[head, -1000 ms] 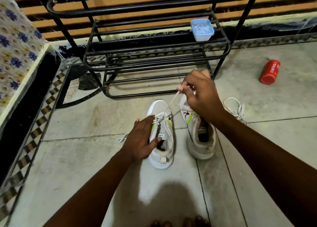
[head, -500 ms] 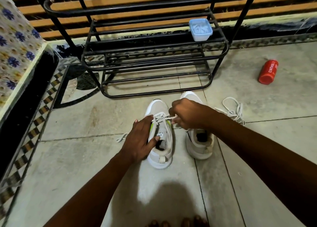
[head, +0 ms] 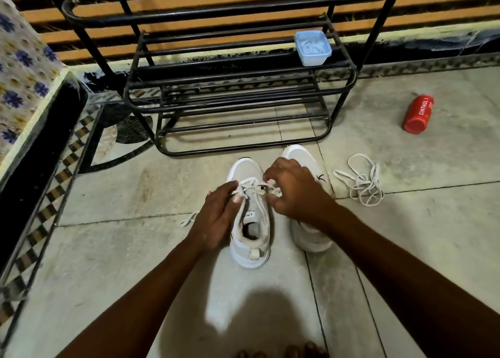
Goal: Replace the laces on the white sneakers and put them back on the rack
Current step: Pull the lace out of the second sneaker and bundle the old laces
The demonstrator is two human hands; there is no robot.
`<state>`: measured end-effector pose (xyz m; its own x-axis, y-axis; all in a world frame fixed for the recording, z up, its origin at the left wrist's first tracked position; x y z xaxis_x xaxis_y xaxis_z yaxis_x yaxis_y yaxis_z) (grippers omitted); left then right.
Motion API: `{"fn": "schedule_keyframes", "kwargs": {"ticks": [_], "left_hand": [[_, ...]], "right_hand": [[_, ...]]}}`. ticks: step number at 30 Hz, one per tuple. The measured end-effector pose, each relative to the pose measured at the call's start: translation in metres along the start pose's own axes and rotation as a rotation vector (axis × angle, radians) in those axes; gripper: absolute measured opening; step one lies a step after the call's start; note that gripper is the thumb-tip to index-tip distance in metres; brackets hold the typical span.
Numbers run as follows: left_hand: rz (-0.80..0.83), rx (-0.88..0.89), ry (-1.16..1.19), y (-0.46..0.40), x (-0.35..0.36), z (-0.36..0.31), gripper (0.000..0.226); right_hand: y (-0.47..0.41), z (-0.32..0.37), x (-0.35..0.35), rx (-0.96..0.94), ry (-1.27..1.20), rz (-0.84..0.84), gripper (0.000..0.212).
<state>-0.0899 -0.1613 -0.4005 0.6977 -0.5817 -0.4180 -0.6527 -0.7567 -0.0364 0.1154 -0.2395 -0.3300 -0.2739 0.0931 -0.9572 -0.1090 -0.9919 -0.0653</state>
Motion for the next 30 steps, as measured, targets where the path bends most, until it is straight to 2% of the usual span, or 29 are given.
{"fn": "schedule_keyframes", "kwargs": {"ticks": [2,4,6,9,15,18,20,23,25,27,28,30], "left_hand": [[-0.141,0.034,0.063,-0.012,-0.005,-0.008,0.037],[-0.176,0.049,0.003,-0.028,-0.009,-0.012,0.026],[-0.066,0.034,-0.099,-0.045,-0.010,-0.015,0.018],[0.120,-0.003,-0.311,-0.063,-0.007,-0.020,0.006],[0.237,0.120,-0.701,-0.075,0.002,-0.026,0.007],[0.238,0.126,-0.756,-0.074,0.006,-0.028,0.006],[0.149,0.091,-0.673,-0.068,0.005,-0.026,0.013],[-0.131,-0.075,-0.436,-0.056,0.004,-0.025,0.021],[-0.368,-0.337,-0.110,-0.058,0.000,-0.018,0.025],[-0.511,-0.552,0.314,-0.064,-0.001,-0.009,0.026],[-0.510,-0.589,0.443,-0.067,-0.002,-0.003,0.025],[-0.381,-0.537,0.404,-0.070,-0.005,0.000,0.021]], "right_hand": [[0.012,0.017,0.014,0.022,-0.038,-0.093,0.039],[0.022,0.029,0.030,0.038,-0.097,-0.240,0.037],[0.028,0.035,0.043,0.054,-0.123,-0.270,0.038],[0.034,0.033,0.058,0.124,-0.142,-0.183,0.040],[0.039,0.035,0.071,0.222,-0.214,-0.137,0.049],[0.043,0.039,0.073,0.242,-0.267,-0.157,0.054],[0.043,0.041,0.072,0.260,-0.317,-0.162,0.051],[0.043,0.045,0.068,0.274,-0.329,-0.166,0.050],[0.043,0.048,0.065,0.279,-0.315,-0.161,0.051],[0.044,0.048,0.065,0.285,-0.292,-0.180,0.049],[0.044,0.048,0.066,0.293,-0.287,-0.188,0.048],[0.044,0.048,0.068,0.311,-0.276,-0.190,0.050]]}}
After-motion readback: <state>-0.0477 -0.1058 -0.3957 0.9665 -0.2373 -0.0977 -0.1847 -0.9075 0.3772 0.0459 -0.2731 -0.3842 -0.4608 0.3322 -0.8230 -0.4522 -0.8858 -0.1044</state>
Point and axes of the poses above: each hand's wrist, its own y-axis away from the middle knuckle, its own x-axis out of the palm, z = x × y, the point moved 2 cm from there along -y, towards the middle knuckle, and after that the axes turned 9 degrees about y, right-handed, at the moved point
